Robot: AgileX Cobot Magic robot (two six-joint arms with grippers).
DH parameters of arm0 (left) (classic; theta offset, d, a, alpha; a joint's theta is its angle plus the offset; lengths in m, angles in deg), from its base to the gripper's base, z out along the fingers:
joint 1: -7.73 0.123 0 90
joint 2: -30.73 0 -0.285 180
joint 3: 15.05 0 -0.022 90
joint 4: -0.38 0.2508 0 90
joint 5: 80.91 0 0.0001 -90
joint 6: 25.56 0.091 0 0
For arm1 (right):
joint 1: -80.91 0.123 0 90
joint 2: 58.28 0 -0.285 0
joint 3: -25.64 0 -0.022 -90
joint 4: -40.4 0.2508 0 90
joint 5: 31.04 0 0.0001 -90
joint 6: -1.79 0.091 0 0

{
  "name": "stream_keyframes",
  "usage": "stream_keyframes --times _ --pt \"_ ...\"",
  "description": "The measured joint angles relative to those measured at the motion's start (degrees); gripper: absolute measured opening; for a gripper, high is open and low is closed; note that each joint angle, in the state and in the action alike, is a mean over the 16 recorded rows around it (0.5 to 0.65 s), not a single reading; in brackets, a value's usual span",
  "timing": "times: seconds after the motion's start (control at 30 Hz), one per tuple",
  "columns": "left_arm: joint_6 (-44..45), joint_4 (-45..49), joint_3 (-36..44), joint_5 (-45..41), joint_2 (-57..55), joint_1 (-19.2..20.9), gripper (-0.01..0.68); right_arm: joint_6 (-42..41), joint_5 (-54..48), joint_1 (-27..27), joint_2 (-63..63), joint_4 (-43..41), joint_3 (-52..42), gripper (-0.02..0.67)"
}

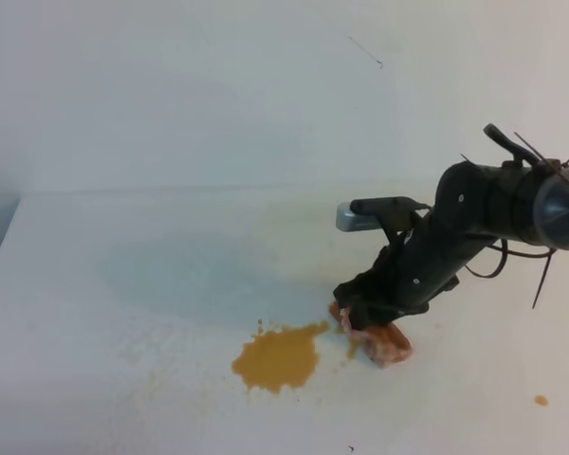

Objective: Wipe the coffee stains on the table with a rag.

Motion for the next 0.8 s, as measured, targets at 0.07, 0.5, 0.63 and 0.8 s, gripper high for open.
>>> stream_keyframes --times 0.07,0.5,0.63,0.8 --pt "0.0 0.0 0.0 0.0 0.0 0.0 -0.004 -0.5 -0.3 0.3 -0.5 0.2 0.2 0.264" --pt "0.0 -0.3 0.0 0.0 0.0 0.0 -0.004 -5.1 -1.3 4.8 -2.5 5.8 1.2 0.223" --pt "0.0 -0.4 0.0 0.0 0.0 0.0 -0.004 -6.5 -0.8 6.5 -2.9 9.2 1.2 0.216" --pt "0.0 -0.9 0.0 0.0 0.0 0.0 -0.004 -7.8 0.1 8.0 -3.1 12.7 1.0 0.214"
